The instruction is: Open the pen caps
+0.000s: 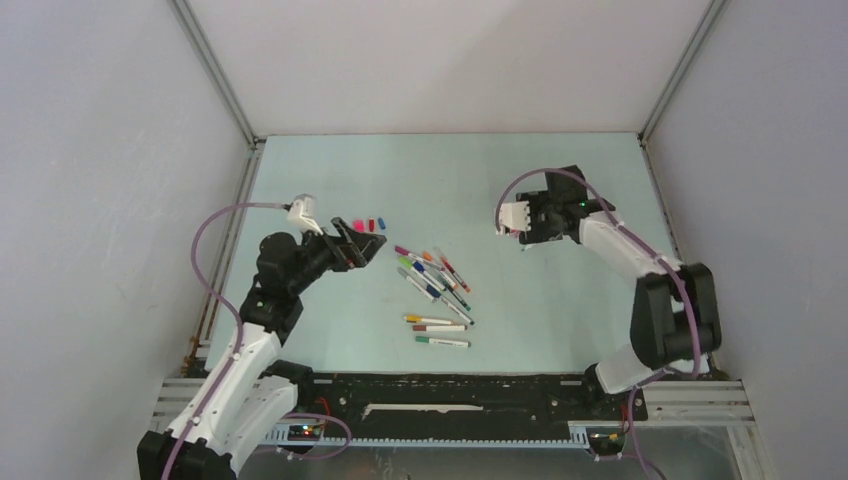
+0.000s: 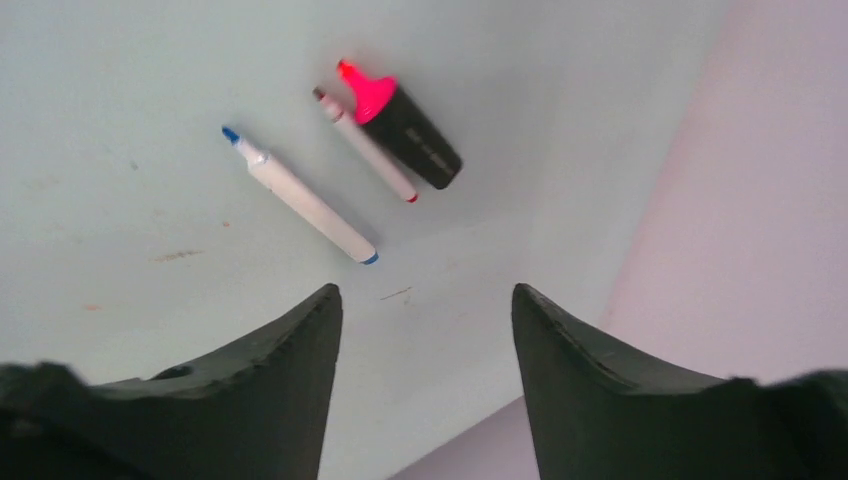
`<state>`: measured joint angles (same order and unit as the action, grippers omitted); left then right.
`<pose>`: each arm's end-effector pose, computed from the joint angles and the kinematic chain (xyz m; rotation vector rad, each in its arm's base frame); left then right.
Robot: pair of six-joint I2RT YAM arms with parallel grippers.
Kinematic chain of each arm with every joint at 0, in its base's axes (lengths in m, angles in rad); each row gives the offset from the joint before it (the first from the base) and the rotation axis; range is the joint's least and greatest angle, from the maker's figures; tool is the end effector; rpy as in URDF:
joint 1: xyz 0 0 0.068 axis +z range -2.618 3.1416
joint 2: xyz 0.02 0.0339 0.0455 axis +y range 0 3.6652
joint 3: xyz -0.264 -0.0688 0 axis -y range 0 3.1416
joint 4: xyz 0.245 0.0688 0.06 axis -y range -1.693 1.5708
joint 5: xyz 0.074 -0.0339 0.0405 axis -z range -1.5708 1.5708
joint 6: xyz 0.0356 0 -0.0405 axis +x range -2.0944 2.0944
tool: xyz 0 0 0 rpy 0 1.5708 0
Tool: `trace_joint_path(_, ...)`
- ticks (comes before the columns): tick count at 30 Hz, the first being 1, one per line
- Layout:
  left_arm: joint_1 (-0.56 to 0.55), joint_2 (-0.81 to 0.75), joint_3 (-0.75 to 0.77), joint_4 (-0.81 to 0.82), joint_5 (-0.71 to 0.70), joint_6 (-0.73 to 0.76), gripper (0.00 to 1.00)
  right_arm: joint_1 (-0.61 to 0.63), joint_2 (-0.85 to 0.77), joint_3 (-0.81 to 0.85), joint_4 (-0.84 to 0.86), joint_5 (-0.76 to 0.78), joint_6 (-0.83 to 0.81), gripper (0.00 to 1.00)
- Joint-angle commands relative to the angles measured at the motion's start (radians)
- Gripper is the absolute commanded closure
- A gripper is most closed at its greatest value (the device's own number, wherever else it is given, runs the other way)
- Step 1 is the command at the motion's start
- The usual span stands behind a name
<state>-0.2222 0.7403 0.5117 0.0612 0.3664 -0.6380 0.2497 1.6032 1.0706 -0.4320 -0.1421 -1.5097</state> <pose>0.1757 -0.0528 0.2766 -0.0958 1.8208 -0.9382 0.3208 0.0870 0.2149 -2.0026 1.5828 -0.3234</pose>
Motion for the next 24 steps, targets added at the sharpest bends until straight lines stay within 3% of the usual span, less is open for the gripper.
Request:
trace_joint_path(1,-0.05,0.011,0.1,-0.135,0.053,0.05,0.02,0.002,-0.171,0.028,-0.022,-0.187,0.454,0.3)
trace_joint_path(5,-0.211,0.028,0.175,-0.287,-0.047,0.15,0.02,-0.033,-0.272,0.035,-0.082,-0.392,0.772,0.12)
trace_joint_path(9,-0.356,0.081,0.225,-0.376,-0.206,0.246,0.03,-0.107,-0.284,0.048,-0.159,-0.74,0.979,0.08)
trace_joint_path(13,-0.453,0.151,0.235,-0.389,-0.29,0.289,0.04,-0.16,-0.247,0.043,-0.241,-1.016,1.03,0.09)
trace_joint_path(18,-0.594,0.288,0.279,-0.432,-0.417,0.364,0.08,-0.171,-0.213,0.017,-0.256,-1.078,1.021,0.09)
trace_joint_path(24,-0.737,0.466,0.357,-0.461,-0.438,0.45,0.2,-0.181,-0.205,0.014,-0.264,-1.044,0.988,0.09)
